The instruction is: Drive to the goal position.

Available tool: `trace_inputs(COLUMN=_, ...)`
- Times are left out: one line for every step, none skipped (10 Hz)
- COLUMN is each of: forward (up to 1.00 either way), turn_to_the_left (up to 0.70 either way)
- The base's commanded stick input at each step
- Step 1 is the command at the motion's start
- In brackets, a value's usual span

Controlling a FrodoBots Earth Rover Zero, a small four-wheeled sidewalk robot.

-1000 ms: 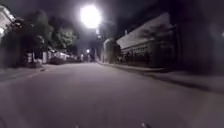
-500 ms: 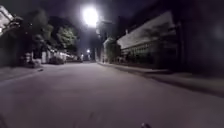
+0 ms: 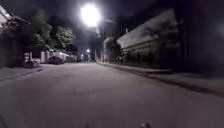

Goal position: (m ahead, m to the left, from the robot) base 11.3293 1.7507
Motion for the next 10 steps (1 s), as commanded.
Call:
trace_inputs(forward=0.5, turn_to_the_left=0.0)
trace_inputs(forward=0.5, turn_to_the_left=0.0)
trace_inputs(forward=0.5, turn_to_the_left=0.0)
trace_inputs(forward=0.5, turn_to_the_left=0.0)
trace_inputs(forward=0.5, turn_to_the_left=0.0)
trace_inputs(forward=0.5, turn_to_the_left=0.0)
trace_inputs(forward=0.5, turn_to_the_left=0.0)
trace_inputs(forward=0.5, turn_to_the_left=0.0)
trace_inputs(forward=0.5, turn_to_the_left=0.0)
trace_inputs(forward=0.5, turn_to_the_left=0.0)
